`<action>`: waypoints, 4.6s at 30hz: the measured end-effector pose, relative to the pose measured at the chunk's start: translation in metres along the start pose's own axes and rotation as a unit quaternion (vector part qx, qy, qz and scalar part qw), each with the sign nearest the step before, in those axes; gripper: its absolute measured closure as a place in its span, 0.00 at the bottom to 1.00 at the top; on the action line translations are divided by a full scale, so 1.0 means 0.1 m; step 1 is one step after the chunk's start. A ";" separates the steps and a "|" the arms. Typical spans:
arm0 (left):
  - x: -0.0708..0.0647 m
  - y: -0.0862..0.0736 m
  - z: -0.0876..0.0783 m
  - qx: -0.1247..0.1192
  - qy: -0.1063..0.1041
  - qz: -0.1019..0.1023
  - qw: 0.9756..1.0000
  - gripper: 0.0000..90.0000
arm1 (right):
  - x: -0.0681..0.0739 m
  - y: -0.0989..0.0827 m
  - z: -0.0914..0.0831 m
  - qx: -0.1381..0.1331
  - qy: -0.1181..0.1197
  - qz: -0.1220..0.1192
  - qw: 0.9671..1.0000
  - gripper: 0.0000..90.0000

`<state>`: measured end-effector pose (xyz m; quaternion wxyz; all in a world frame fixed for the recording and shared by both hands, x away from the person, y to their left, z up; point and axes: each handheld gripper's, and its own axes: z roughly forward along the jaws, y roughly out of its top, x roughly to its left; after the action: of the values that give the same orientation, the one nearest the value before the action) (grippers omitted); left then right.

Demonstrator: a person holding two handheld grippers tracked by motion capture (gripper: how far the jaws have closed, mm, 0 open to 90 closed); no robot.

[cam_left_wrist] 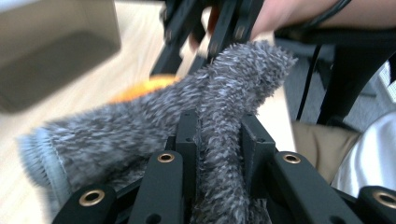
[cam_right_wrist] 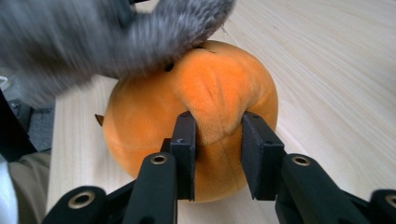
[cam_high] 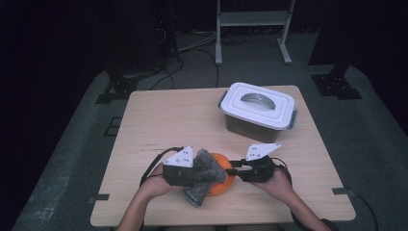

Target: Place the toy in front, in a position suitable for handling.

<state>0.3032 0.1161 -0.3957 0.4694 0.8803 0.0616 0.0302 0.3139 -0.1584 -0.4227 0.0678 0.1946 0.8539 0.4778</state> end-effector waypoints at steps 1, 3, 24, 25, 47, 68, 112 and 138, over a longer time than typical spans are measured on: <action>0.00 0.00 0.00 0.000 0.000 0.000 1.000 0.81 | 0.00 0.00 0.00 0.000 0.000 0.000 1.000 0.75; 0.02 -0.05 0.03 -0.003 0.002 -0.004 1.000 0.81 | 0.01 0.01 0.01 0.006 0.001 0.008 1.000 0.76; 0.09 -0.11 -0.01 -0.037 0.013 -0.030 0.999 0.81 | 0.09 0.01 0.05 -0.014 -0.001 0.000 1.000 0.76; 0.07 -0.10 0.01 -0.037 -0.001 -0.027 0.999 0.81 | 0.09 0.01 0.06 -0.013 -0.004 0.002 1.000 0.77; 0.13 -0.19 -0.11 -0.024 0.022 -0.035 0.999 0.81 | 0.10 0.00 0.08 -0.003 0.004 0.013 1.000 0.85; 0.01 -0.06 0.04 -0.034 -0.016 -0.019 0.999 0.82 | 0.17 0.04 0.11 -0.011 -0.005 -0.027 1.000 0.76; 0.15 -0.19 -0.09 -0.033 0.011 -0.084 0.996 0.82 | 0.15 0.01 0.10 -0.030 0.028 -0.031 0.999 0.43; 0.15 -0.29 -0.14 -0.020 -0.017 -0.088 0.996 0.82 | 0.11 -0.07 0.00 -0.007 0.076 -0.061 0.995 0.52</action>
<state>0.3143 0.1453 -0.4117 0.4885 0.8624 0.1303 -0.0253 0.3014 -0.1577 -0.4279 0.0334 0.1051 0.8635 0.4922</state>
